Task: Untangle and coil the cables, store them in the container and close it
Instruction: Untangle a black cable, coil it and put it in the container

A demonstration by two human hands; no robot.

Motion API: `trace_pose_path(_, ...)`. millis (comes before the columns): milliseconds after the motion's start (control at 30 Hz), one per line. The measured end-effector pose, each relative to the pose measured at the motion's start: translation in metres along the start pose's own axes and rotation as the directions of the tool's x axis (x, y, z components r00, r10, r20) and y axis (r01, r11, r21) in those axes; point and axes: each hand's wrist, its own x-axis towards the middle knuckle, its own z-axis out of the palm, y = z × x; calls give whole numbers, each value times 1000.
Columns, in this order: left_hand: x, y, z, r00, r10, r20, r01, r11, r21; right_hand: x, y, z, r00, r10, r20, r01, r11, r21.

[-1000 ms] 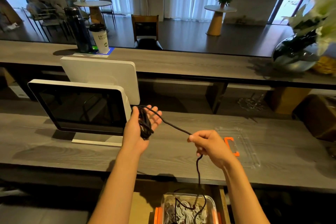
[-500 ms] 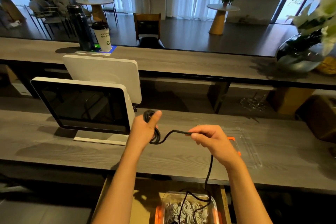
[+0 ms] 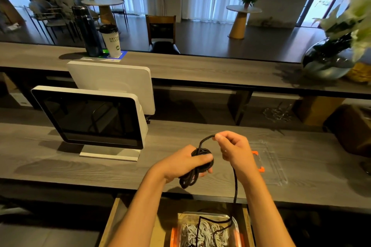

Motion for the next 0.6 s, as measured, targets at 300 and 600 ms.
trace_pose_path(300, 11, -13, -13, 800, -211, -562, -266, 715, -647, 2, 17, 0, 945, 276, 177, -264, 960, -90)
trace_pose_path(600, -12, -23, -52, 575, -440, -690, -629, 302, -717, -3, 24, -12, 937, 181, 299, -134, 976, -172)
